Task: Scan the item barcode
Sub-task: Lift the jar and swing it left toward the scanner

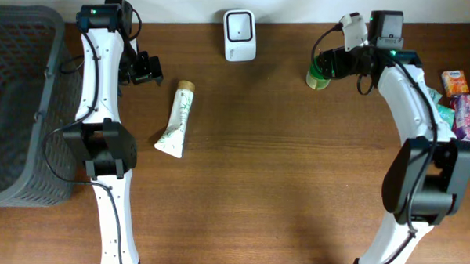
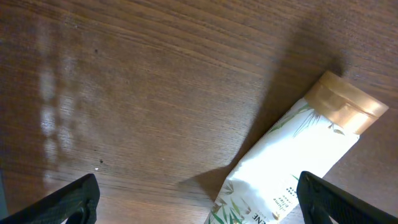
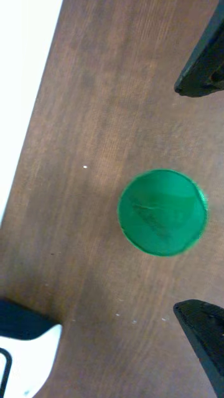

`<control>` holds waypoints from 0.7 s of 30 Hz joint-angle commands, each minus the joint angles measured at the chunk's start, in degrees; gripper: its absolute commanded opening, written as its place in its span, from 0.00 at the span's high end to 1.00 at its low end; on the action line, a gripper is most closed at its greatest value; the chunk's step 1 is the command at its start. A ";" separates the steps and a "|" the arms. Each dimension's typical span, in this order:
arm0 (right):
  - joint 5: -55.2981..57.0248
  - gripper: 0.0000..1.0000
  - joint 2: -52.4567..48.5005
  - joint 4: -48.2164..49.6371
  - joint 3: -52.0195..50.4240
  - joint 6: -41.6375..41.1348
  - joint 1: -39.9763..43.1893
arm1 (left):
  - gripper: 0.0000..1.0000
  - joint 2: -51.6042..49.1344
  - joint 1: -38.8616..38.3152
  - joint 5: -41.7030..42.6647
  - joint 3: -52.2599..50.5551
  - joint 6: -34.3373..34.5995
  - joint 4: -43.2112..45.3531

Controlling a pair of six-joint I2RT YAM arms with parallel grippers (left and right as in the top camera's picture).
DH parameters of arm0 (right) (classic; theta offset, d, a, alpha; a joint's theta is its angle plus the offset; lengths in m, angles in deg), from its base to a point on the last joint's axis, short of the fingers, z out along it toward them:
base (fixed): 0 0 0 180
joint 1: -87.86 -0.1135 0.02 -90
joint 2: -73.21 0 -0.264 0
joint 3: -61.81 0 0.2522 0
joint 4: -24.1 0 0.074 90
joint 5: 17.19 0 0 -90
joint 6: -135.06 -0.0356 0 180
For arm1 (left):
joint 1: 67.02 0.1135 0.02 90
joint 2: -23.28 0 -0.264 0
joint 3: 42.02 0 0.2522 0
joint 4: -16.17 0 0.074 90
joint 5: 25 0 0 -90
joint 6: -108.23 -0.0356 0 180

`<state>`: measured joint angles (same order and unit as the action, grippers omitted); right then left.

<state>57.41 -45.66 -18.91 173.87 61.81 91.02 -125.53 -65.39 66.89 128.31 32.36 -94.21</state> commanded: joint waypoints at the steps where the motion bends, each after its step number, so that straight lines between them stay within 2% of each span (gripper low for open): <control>1: -4.02 0.01 -5.60 3.08 0.11 0.17 -0.61 | 0.01 2.25 -0.07 -0.42 0.00 0.13 -0.11; 8: -14.51 0.00 -7.17 -0.35 0.15 -2.21 -0.98 | 0.01 2.25 -0.07 -0.39 0.00 0.13 -0.11; 10: -14.97 0.06 -6.27 -4.79 0.20 -2.21 -2.99 | 0.01 2.25 -0.07 -0.42 0.00 0.13 -0.11; 14: -14.71 0.07 -3.37 -9.84 0.20 -2.43 -8.85 | 0.01 2.25 -0.07 -0.42 0.00 0.13 -0.11; 15: -13.33 0.07 -2.60 -10.23 0.20 -4.13 -10.32 | 0.01 2.27 -0.07 -0.42 0.00 0.13 -0.11; 17: 1.01 0.06 -0.02 -9.97 0.31 -15.50 -13.79 | 0.01 2.25 -0.07 -0.42 0.00 0.13 -0.11; 19: 10.40 0.02 1.75 -10.05 0.85 -22.27 -14.80 | 0.01 2.25 -0.07 -0.39 0.00 0.13 -0.11; 21: 11.58 0.01 2.78 -8.57 1.60 -27.02 -14.86 | 0.01 2.25 -0.07 -0.39 0.00 0.13 -0.11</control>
<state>60.23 -46.08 -28.86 173.93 44.59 75.32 -125.51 -65.39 66.89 128.31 32.36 -94.25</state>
